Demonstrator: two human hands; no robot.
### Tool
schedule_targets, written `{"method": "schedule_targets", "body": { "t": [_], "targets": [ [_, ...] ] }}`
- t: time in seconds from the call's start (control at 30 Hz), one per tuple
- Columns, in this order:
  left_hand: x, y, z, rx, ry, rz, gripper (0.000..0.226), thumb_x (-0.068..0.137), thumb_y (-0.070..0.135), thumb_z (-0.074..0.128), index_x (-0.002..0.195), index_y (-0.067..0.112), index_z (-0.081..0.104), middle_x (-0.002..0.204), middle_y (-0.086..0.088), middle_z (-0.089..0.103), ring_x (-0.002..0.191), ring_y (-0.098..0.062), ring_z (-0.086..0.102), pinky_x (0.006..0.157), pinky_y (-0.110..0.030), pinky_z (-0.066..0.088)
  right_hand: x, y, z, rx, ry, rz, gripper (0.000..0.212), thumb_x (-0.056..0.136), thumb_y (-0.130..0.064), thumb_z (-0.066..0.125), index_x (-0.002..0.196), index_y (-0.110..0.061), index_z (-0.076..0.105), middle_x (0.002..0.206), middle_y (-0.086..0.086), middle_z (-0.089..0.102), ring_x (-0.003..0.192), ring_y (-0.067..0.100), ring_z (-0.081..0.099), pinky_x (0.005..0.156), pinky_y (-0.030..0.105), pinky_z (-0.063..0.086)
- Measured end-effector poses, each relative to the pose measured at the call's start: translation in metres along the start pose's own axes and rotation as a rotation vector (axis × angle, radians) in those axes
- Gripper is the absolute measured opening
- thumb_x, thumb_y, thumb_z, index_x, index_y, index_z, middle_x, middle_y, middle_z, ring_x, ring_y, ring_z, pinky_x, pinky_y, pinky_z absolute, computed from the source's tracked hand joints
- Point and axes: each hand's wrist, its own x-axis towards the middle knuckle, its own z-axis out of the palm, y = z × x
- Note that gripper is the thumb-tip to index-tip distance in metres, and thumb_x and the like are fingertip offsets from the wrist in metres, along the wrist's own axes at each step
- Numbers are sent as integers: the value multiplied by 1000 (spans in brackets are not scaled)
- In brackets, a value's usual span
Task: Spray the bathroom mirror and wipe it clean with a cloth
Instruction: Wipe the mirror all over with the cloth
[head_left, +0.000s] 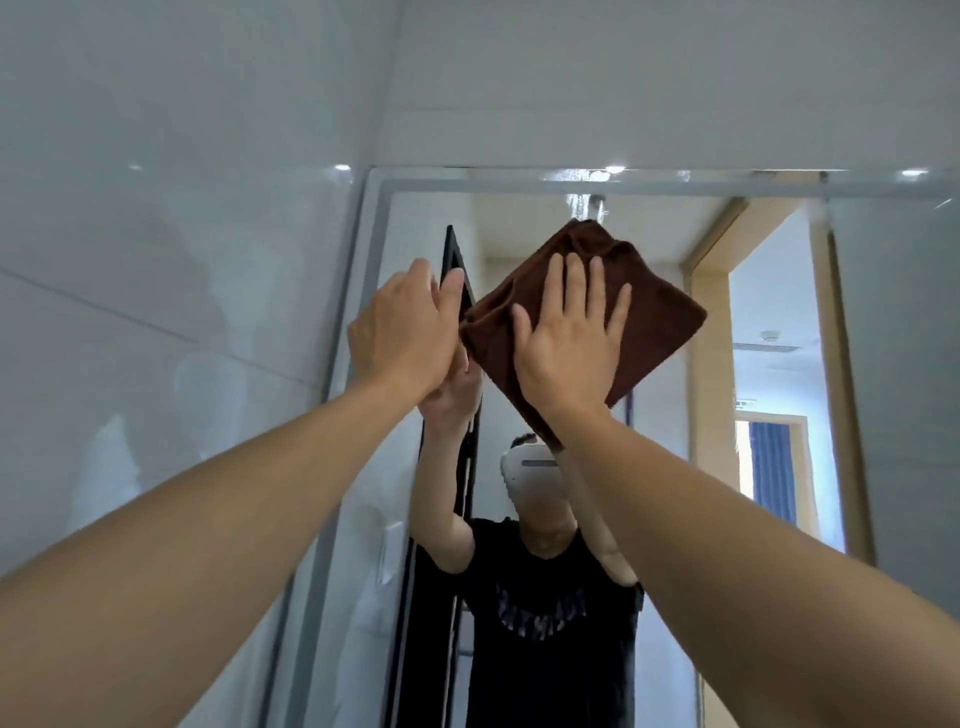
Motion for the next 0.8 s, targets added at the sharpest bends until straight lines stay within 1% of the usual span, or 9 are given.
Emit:
{"method": "schedule_targets", "body": {
  "t": [0.13,0.2,0.27,0.37,0.43,0.5,0.57,0.63,0.8],
  "targets": [
    [-4,-25,-13,117,4,33,33,103,41,34,83,17,43,86,-3,56,72,-25,46,65,-36,33,9,-35,11,-18,-57,-356,72,98,-59,22,158,-18,23,165,7,22,154,26,10,123,54,5],
    [-3,-30,-19,161,1,71,28,103,39,35,85,18,42,91,-4,56,73,-27,48,65,-37,34,6,-45,14,-27,-68,-460,72,97,-61,23,157,-22,25,165,7,22,154,26,12,123,54,6],
    [2,-30,-25,195,-3,85,25,103,37,37,87,18,41,96,-5,55,77,-32,53,66,-38,36,4,-47,15,-45,-81,-517,72,96,-63,25,156,-24,28,161,7,30,152,28,19,123,54,7],
    [6,-22,-31,205,-2,96,24,102,36,39,87,17,41,97,-6,55,80,-36,57,69,-41,45,7,-31,9,-61,-88,-528,73,95,-64,27,156,-23,29,157,5,37,150,28,25,123,54,8],
    [4,-16,-32,212,-4,132,25,102,37,39,87,17,43,92,-4,55,75,-33,57,71,-43,49,17,-8,2,-80,-83,-490,74,96,-62,25,156,-18,30,157,4,38,150,26,26,123,53,9],
    [0,-10,-30,258,-26,199,26,102,39,39,89,17,44,91,-2,55,72,-29,56,68,-40,48,35,22,-6,-105,-96,-449,74,98,-60,19,156,-16,28,158,4,36,150,26,25,124,50,10],
    [-2,-3,-29,318,-60,255,27,102,42,38,93,18,45,95,-1,55,70,-28,53,64,-35,41,57,47,-16,-129,-124,-445,70,99,-56,15,157,-17,24,161,5,31,152,26,21,125,48,8],
    [-1,2,-29,362,-83,299,28,102,44,37,93,19,43,96,-1,55,68,-25,50,62,-33,37,79,57,-21,-133,-167,-454,64,102,-51,18,159,-21,17,165,5,21,154,23,12,125,47,2],
    [3,5,-39,344,-77,317,27,102,44,35,89,21,36,92,1,52,66,-22,45,60,-33,39,108,31,-19,-76,-230,-339,61,103,-36,24,160,-21,9,167,0,9,155,19,-4,122,56,-7]
  ]
}}
